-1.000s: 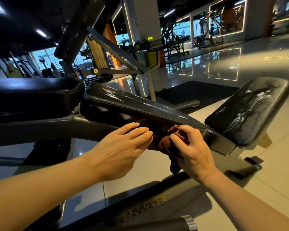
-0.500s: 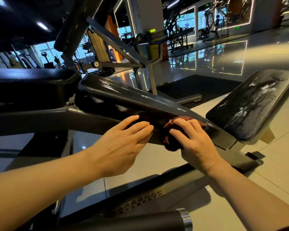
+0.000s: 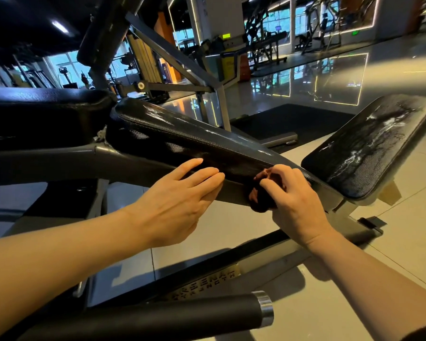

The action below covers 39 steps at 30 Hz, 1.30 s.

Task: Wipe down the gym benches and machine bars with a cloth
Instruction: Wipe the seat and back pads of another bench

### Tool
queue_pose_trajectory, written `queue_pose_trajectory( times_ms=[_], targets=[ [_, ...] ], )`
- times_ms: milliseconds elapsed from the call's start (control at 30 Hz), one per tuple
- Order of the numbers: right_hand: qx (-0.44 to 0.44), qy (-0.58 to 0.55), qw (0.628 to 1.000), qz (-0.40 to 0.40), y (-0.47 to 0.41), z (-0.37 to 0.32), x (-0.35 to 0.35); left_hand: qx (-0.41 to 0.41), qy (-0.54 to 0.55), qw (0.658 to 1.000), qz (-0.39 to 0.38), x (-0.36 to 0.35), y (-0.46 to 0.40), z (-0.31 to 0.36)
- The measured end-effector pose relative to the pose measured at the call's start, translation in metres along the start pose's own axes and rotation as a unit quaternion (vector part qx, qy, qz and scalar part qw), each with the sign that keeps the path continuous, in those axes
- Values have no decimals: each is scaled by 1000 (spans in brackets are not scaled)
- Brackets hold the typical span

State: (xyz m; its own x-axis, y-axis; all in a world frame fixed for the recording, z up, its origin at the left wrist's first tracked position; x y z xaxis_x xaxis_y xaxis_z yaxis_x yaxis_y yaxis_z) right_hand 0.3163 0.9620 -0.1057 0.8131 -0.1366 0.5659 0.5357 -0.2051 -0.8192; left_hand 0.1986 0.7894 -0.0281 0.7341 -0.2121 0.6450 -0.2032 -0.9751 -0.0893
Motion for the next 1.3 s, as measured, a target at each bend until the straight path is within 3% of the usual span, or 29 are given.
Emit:
queue_pose_trajectory(
  times_ms=[267,433,600,700,1000,1300],
  targets=[
    [46,-5,998,42,-23,-35,6,2,16,1000,7,1,-3,2],
    [13,34,999,30,-8,-12,-4,3,-6,1000,-6,-2,-3,2],
    [-30,-12,999,37,-7,-13,-4,1,-14,1000,-3,-1,-3,3],
    [-8,-38,998,49,-17,-26,-1,2,-8,1000,4,0,-3,4],
    [-58,26,997,-50,11,7,-3,-17,-18,999,21,-2,-4,8],
    [-108,-69,991,50,-4,-19,18,-8,-18,1000,19,0,-8,4]
  ],
)
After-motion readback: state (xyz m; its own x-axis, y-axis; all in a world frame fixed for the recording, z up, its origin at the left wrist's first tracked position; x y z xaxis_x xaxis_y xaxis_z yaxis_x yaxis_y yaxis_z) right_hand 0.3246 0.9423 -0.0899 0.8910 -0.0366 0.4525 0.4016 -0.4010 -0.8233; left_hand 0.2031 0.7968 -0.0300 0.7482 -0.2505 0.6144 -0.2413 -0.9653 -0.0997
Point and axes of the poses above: each hand's wrist, its own y-axis away from the middle knuckle, its own x-axis out of the back of the hand, z = x × y, the point moved 3 cm from there along -y, towards the middle knuckle, and after that the axes turned 4 degrees about -x, right-handed, at the moved point
